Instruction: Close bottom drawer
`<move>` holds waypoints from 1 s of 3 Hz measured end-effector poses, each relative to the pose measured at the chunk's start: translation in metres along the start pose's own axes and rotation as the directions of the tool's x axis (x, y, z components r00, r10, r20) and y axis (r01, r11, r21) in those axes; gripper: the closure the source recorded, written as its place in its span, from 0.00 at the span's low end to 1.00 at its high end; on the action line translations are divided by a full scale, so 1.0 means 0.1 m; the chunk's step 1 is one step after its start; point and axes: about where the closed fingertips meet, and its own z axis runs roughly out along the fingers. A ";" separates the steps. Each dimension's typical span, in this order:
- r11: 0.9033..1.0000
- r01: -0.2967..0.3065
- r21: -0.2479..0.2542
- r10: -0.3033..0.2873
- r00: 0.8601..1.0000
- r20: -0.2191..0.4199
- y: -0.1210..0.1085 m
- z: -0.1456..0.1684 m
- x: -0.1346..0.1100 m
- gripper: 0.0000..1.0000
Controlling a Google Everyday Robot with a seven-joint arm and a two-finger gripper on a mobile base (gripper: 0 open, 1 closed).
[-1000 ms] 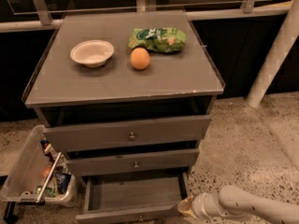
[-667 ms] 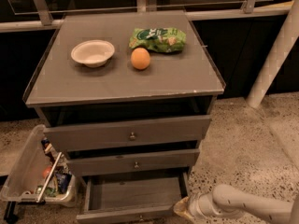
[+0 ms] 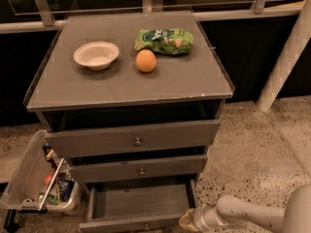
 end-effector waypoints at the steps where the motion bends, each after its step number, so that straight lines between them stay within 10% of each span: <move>1: 1.000 0.017 0.001 -0.017 1.000 -0.013 0.04 0.12 0.10 1.00; 3: 0.998 0.015 0.063 -0.012 0.999 -0.043 -0.10 0.40 0.33 1.00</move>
Offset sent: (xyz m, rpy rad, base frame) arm 0.0039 -0.0085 -0.0543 -0.0880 -0.0641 -0.0261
